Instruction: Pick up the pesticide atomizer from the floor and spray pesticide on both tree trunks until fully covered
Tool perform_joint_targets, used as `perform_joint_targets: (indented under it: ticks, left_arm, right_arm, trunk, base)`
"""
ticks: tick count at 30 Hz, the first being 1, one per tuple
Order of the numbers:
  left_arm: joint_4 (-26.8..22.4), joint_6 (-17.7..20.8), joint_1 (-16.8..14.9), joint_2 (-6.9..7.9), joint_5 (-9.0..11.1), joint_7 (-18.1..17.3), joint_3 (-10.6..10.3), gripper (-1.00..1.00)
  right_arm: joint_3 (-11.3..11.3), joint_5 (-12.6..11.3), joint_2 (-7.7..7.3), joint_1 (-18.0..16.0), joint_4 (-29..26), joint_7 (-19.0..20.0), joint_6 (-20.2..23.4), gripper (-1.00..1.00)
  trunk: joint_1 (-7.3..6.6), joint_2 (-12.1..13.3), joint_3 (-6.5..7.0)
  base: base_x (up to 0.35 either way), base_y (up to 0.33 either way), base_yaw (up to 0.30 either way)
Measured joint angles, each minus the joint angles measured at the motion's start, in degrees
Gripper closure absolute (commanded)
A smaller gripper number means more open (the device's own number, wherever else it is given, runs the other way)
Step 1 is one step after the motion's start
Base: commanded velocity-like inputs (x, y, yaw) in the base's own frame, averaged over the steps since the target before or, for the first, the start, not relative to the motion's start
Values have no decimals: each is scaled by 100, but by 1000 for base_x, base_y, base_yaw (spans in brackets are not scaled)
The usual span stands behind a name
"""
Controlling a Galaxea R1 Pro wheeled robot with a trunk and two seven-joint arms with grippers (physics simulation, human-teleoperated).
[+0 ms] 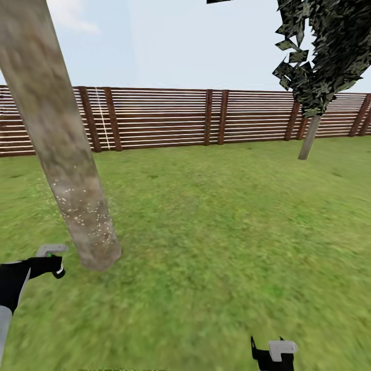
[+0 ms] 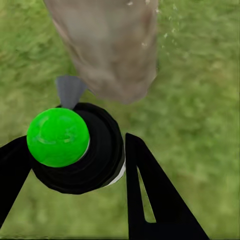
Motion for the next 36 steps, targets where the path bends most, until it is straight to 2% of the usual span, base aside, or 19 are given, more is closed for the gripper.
perform_joint_targets:
  ticks: [3, 7, 10, 12, 14, 16, 18, 20, 21, 23, 28, 30, 33, 36]
  left_arm:
    - [-47, 0, 0, -164, -6, 157, 0, 100]
    - [-64, 8, -1, -208, 13, 630, 7, 100]
    - [-29, 8, 0, -220, 24, 669, 7, 100]
    - [-35, 14, 0, -277, 34, 668, 6, 100]
    - [-65, 22, 2, -546, 66, 666, -4, 100]
    - [-74, 36, 0, -689, 36, 658, 9, 100]
    - [-75, 42, -1, -631, 22, 615, 49, 100]
    - [-23, 17, 1, -415, -11, 603, 54, 100]
    - [-10, 20, 14, -357, 8, 597, 57, 100]
    - [1, 20, 66, -309, 22, 592, 55, 100]
    - [-11, 27, 189, -466, 79, 667, 50, 100]
    - [-31, 31, 192, -497, 178, 682, 57, 100]
    - [-61, 29, 192, -486, 338, 700, 63, 100]
    - [-6, 6, 212, -436, 333, 967, 61, 100]
  right_arm:
    - [1, 0, 0, 0, 0, 1, -1, -100]
    - [0, 1, 0, 0, 0, 1, -1, -100]
    - [-8, -7, -6, 0, 0, -6, -2, -100]
    - [-8, -12, -8, 0, 0, -7, -2, -100]
    - [-8, -16, -12, 0, 1, -8, -2, -100]
    - [-8, -16, -17, 0, 0, -8, -2, -100]
    - [-7, -16, -17, 0, 0, -8, -2, -100]
    - [-7, -15, -18, 0, 0, -8, -2, -100]
    - [-7, -16, -18, 0, 0, -8, -2, -100]
    - [-7, -17, -18, 0, 0, -8, -2, -100]
    - [-8, -16, -18, 0, 0, -8, -2, -100]
    - [-7, -17, -18, 0, 0, -8, -2, -100]
    - [-7, -17, -18, 0, 0, -8, -2, -100]
    - [-8, -17, -18, 0, 0, -8, -2, -100]
  trunk:
    - [0, 0, 0]
    - [0, 0, 0]
    - [0, 0, 0]
    - [0, 0, 0]
    - [0, 0, 0]
    - [0, 0, 0]
    - [0, 0, 0]
    - [0, 0, 0]
    - [0, 0, 0]
    - [0, 0, 0]
    - [0, 0, 0]
    - [0, 0, 0]
    - [0, 0, 0]
    - [0, 0, 0]
  base:
    - [0, -271, 277]
    - [72, -271, 153]
    - [138, -268, 9]
    - [191, -232, 1]
    - [231, -197, 0]
    - [259, -166, 0]
    - [282, -140, 0]
    - [288, -127, 0]
    - [289, -115, 0]
    - [278, -130, 0]
    - [109, -232, 0]
    - [-123, -249, 0]
    - [-153, -142, 6]
    - [-16, -12, 191]
